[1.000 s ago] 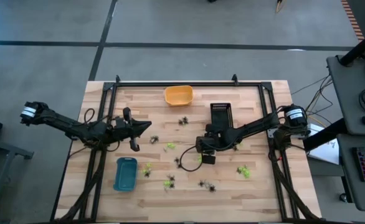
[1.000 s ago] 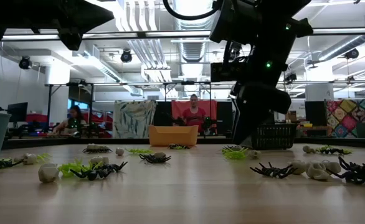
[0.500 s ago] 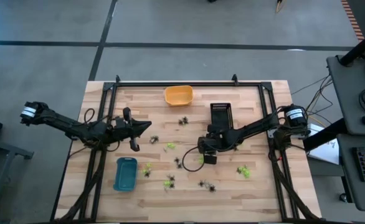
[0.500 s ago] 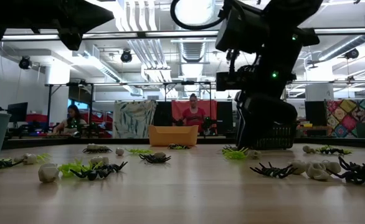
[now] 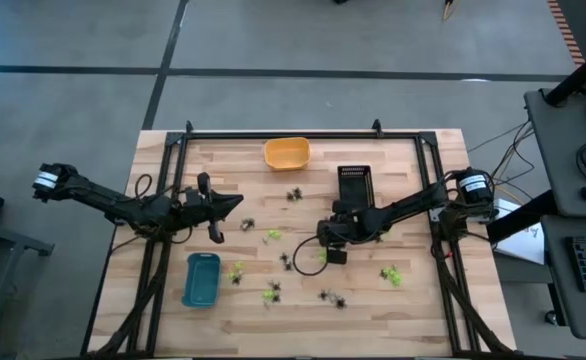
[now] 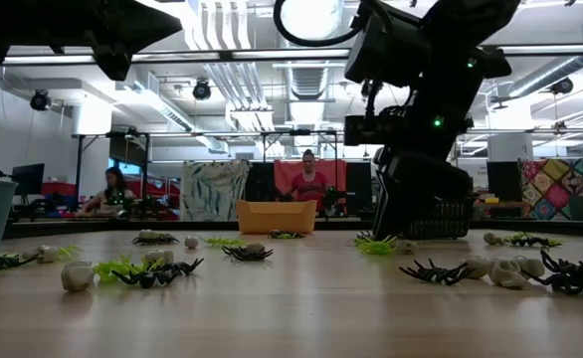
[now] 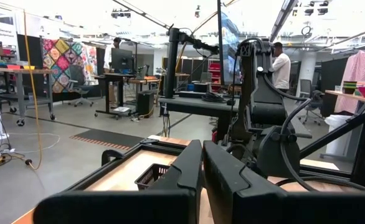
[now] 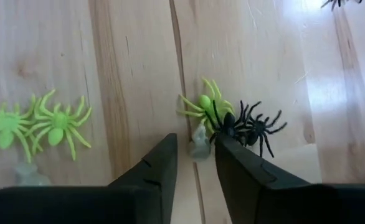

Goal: Sort Halloween decoration
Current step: Put the white skull toy into the black bin

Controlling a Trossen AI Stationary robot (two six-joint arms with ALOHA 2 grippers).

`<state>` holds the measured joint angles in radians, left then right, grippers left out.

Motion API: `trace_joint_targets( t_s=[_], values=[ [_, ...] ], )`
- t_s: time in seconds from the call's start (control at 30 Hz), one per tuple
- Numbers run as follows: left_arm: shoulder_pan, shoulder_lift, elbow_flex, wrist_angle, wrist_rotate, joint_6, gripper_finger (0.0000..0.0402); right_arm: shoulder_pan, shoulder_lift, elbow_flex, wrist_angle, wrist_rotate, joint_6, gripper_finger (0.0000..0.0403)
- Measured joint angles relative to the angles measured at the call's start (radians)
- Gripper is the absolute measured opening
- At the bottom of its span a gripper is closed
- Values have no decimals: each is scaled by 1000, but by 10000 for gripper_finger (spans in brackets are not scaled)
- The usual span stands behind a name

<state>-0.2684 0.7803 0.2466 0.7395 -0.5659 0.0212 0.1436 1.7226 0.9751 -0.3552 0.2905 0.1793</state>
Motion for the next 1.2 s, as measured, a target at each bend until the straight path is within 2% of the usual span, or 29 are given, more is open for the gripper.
trace_joint_targets(
  t_s=[0.4,0.77,1.2],
  values=[
    [0,0,0,0,0,0,0,0,-1,-12,6,3,-9,13],
    [0,0,0,0,0,0,0,0,-25,-7,-15,-14,-8,9],
    [0,0,0,2,0,0,0,-7,-177,-2,1,-1,-4,8]
  ],
)
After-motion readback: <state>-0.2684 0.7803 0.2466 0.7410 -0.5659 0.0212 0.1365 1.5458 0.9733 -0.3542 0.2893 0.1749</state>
